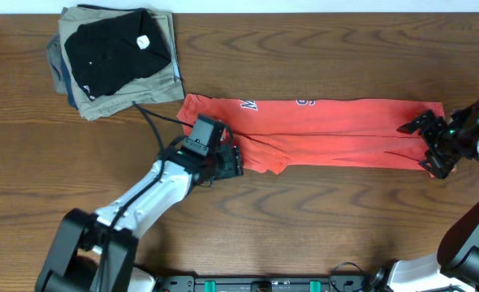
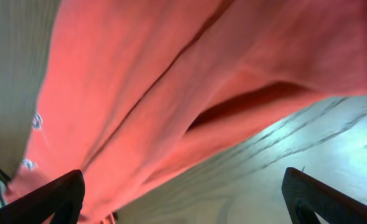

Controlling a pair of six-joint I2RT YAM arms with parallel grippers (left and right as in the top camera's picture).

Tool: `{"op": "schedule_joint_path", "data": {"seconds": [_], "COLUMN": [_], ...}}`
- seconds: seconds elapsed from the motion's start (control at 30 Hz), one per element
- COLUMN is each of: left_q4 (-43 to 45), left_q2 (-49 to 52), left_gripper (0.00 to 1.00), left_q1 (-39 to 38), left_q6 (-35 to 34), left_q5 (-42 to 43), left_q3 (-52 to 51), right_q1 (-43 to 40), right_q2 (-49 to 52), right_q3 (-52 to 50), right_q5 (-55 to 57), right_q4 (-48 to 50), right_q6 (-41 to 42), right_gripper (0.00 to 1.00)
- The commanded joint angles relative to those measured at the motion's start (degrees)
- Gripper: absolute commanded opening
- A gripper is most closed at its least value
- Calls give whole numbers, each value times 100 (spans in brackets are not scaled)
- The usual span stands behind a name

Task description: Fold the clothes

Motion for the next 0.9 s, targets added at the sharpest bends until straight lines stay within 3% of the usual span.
{"op": "schedule_joint_path", "data": {"seconds": [0.0, 0.4, 0.87], "left_q4": [146, 522, 815], "left_q2": [61, 57, 63], "left_gripper": [71, 71, 71], "left_q1": [-2, 7, -74], "left_q6": [190, 184, -758], "left_q5": [-98, -201, 122], "left_q3": [85, 267, 264], "right_q1": [190, 732, 918], "right_q2": [-2, -2, -2], "right_q3": [28, -264, -1115], "right_q5": [-70, 317, 330], "right_q4": [-131, -286, 212], "right_q6": [-490, -592, -540], "right_gripper": [99, 99, 99]}}
